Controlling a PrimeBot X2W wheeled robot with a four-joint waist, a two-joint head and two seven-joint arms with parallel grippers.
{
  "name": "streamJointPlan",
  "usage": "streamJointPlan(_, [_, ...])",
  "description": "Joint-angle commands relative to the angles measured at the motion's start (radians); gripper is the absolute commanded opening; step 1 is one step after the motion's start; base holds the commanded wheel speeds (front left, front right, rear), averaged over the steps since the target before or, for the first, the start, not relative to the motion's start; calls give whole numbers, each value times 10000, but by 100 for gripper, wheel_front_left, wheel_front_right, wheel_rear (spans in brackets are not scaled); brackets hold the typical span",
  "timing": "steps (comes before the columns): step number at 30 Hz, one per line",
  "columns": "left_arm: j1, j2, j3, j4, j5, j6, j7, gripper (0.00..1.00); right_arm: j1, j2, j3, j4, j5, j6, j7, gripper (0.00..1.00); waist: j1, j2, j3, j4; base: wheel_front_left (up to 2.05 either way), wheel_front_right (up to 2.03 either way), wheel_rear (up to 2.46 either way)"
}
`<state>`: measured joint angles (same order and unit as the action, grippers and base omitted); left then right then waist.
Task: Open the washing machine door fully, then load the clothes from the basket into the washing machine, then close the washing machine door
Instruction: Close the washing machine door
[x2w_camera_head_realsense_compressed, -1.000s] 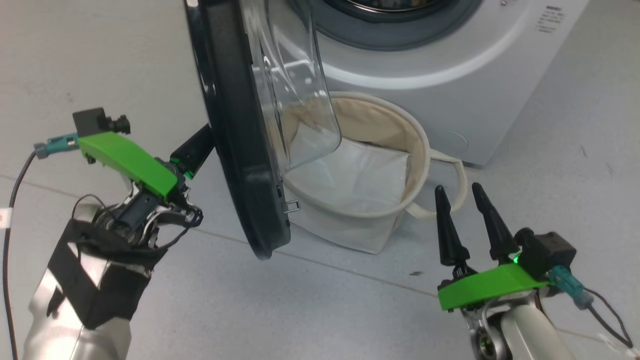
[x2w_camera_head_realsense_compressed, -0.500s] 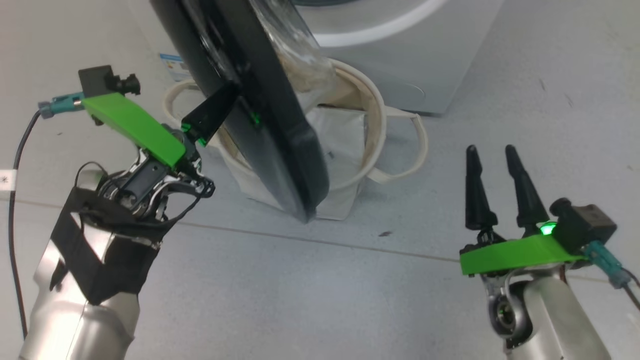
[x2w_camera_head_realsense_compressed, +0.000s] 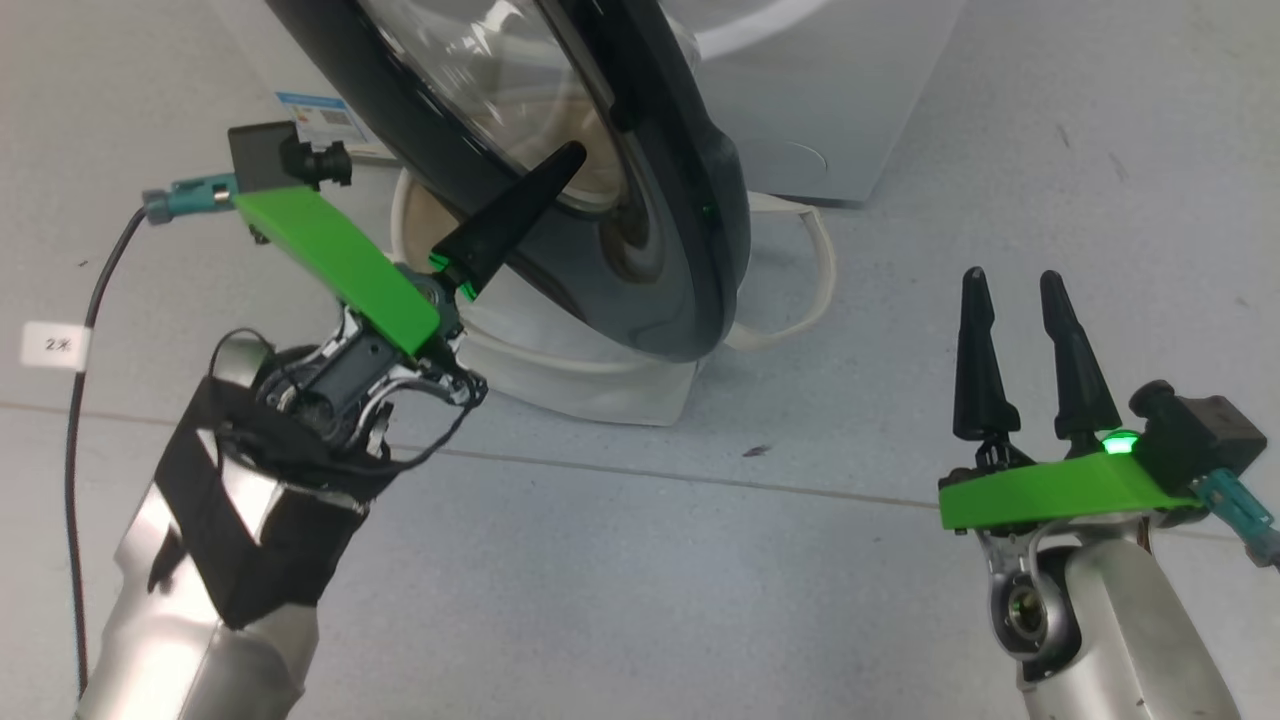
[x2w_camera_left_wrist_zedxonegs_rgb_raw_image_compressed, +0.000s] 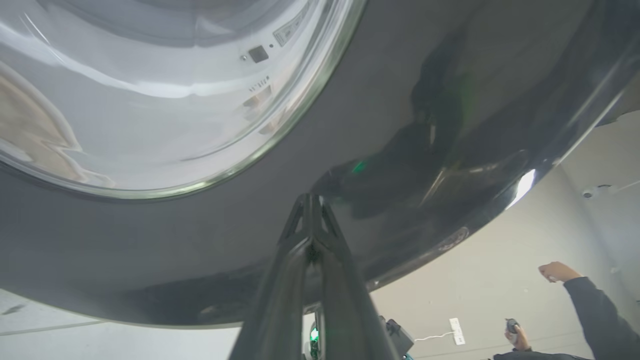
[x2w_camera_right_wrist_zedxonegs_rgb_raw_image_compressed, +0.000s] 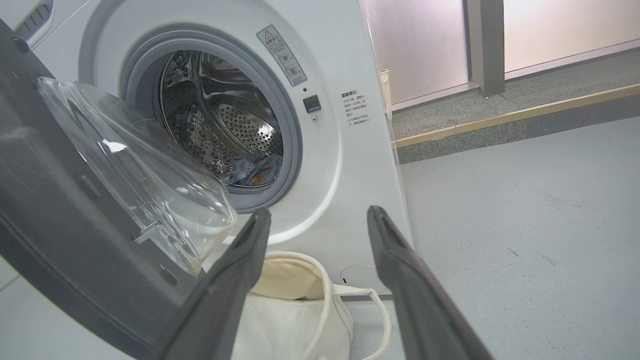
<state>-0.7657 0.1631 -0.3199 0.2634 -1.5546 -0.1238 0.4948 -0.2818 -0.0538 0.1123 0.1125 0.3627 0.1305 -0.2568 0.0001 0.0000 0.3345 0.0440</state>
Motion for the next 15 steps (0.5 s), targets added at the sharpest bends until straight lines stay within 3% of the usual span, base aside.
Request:
streamJointPlan(1, [-75, 425, 276, -435, 276, -69, -193, 0, -195, 36, 196, -363, 72, 2, -49, 100, -1, 0, -104, 100, 0, 0, 0])
streamJointPlan(7, [634, 1467, -1109, -1021, 2846, -69, -2830, 0, 41, 36, 241, -430, 88, 2, -49, 100, -1, 0, -698, 741, 0, 0, 0])
streamJointPlan(10, [999, 1895, -1598, -488, 3976, -69, -4712, 0, 177, 36, 319, -514, 190, 2, -49, 100, -1, 0, -1086, 1020, 0, 0, 0])
streamJointPlan(11, [999, 1895, -1598, -488, 3976, -69, -4712, 0, 177, 36, 319, -514, 190, 2, -49, 100, -1, 0, -1086, 1020, 0, 0, 0])
streamJointPlan(15, [1416, 2179, -1894, 1083, 6140, 161, -7166, 0, 503, 36, 447, -701, 330, 2, -49, 100, -1, 0, -1678, 1359, 0, 0, 0])
